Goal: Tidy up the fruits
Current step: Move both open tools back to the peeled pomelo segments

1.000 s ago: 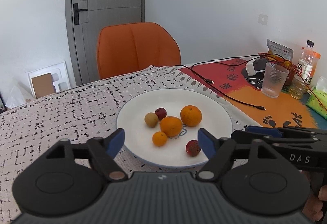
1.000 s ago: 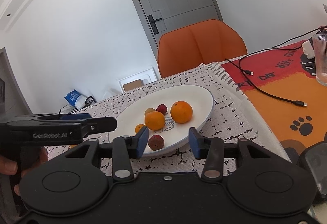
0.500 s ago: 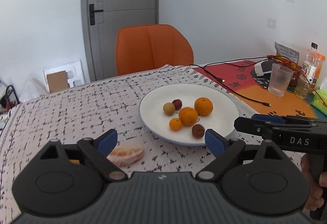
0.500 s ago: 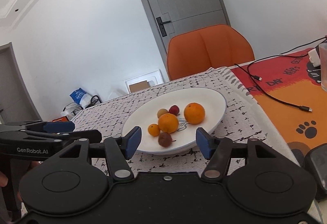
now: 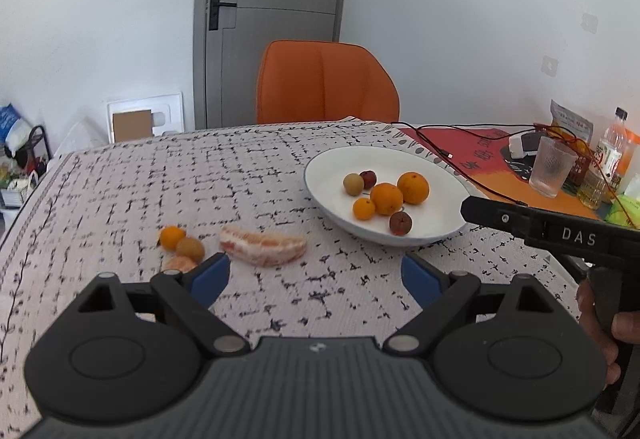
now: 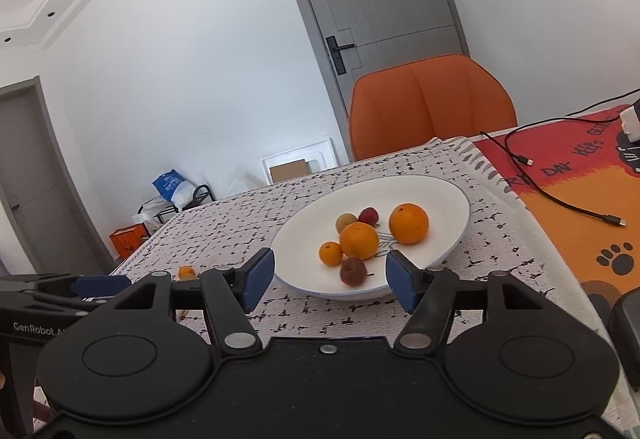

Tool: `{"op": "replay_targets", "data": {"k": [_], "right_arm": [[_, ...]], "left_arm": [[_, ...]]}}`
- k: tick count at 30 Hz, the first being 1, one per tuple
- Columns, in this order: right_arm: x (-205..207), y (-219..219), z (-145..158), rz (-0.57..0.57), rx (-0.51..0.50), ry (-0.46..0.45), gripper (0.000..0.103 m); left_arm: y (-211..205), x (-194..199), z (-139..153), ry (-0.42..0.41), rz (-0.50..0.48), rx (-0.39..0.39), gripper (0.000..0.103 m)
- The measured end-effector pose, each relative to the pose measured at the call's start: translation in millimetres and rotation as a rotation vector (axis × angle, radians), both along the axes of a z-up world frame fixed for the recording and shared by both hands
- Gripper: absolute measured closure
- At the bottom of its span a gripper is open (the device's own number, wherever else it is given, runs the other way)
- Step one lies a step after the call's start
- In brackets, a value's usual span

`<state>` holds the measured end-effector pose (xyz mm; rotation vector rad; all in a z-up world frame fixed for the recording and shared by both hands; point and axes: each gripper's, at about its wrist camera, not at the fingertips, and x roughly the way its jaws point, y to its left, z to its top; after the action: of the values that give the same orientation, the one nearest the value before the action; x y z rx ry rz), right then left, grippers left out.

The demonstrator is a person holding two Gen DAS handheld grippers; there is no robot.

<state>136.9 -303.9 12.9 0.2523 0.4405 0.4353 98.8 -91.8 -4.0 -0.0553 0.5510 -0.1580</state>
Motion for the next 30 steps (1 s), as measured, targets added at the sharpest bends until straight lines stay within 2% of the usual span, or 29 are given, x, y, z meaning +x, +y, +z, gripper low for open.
{"op": "replay_targets", "data": {"k": [6, 8, 12, 15, 23, 26, 28, 30], "right_arm": [[-6.3, 5.6, 3.5, 0.016, -0.001, -0.017, 0.037], [-8.6, 8.1, 5.1, 0.017, -0.004, -0.023, 0.031], [-14.3, 14.6, 8.7, 0.038, -0.015, -0.034, 0.008], [-21.8, 21.4, 12.0, 0.056, -0.029, -0.045, 0.000], [-34.3, 31.0, 14.7, 0.069, -0.055, -0.030, 0.000], [-37.4, 34.0, 15.9, 0.074, -0.063, -0.031, 0.000], [-39.1, 36.9, 17.6, 0.078, -0.071, -0.036, 0.000], [-40.7, 39.4, 18.2, 0.086, -0.079, -0.043, 0.000]], "left_arm": [[6.5, -14.0, -2.7, -0.009, 0.032, -0.009, 0.011], [9.7, -17.9, -4.3, -0.010, 0.054, -0.019, 0.011], [16.3, -24.3, -8.2, -0.008, 0.088, -0.049, 0.011], [21.0, -28.4, -10.3, -0.011, 0.114, -0.073, 0.011], [26.2, -33.6, -17.6, -0.017, 0.132, -0.154, 0.011], [28.5, -32.3, -17.3, -0.010, 0.143, -0.159, 0.011], [31.2, -37.7, -13.7, -0.037, 0.143, -0.182, 0.011], [31.1, -41.6, -9.8, -0.053, 0.128, -0.153, 0.011]]}}
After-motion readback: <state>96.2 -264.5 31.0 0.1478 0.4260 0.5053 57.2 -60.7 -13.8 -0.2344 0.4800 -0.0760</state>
